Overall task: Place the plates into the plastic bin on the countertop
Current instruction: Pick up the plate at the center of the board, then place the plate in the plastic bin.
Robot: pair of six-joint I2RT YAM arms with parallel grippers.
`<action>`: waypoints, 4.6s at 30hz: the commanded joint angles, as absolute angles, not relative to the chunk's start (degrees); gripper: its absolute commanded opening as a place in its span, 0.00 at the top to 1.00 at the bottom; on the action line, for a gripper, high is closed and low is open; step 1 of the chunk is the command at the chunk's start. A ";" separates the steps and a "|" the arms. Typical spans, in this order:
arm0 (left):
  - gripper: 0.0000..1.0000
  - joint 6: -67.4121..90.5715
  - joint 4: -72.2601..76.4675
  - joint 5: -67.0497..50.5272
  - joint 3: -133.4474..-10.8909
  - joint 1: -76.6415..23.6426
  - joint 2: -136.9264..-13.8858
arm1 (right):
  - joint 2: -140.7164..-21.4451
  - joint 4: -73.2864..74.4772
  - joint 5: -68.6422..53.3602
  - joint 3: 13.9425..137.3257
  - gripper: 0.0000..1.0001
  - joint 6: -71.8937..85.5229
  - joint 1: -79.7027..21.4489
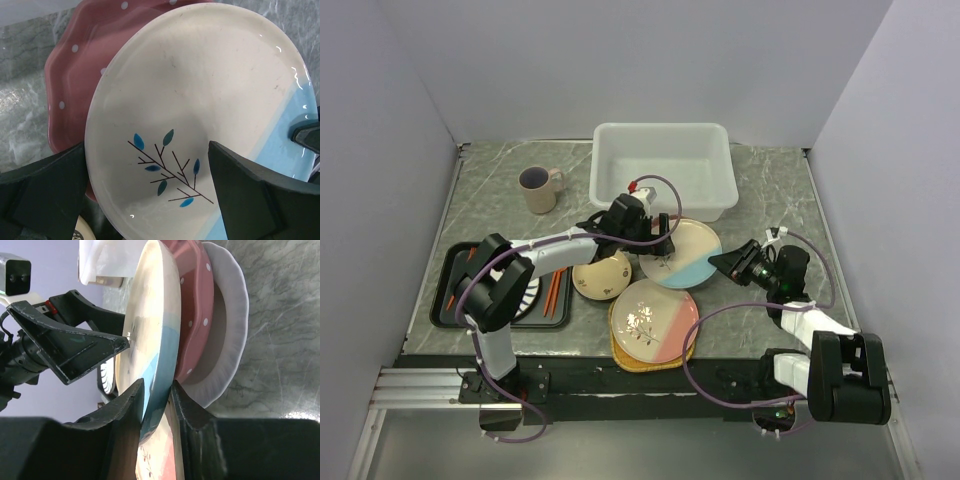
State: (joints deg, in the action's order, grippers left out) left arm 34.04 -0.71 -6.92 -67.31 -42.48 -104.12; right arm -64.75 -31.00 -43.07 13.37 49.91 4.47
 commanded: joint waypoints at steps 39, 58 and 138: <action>0.01 32.70 0.18 4.12 -63.28 -44.65 -88.86 | -50.19 -23.03 -44.12 18.72 1.00 48.07 4.39; 0.01 30.32 -4.57 13.80 -62.58 -43.68 -82.45 | -47.02 -15.73 -43.07 25.84 1.00 45.70 4.39; 0.01 27.33 -1.85 1.32 -53.53 -24.96 -74.09 | -106.42 -13.18 -36.56 90.00 1.00 47.81 -8.35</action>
State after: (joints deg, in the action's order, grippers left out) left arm 28.82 -3.75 2.15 -53.30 -25.15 -75.59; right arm -106.08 -6.96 -35.77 84.03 46.41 -7.66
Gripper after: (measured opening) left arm 0.994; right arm 0.250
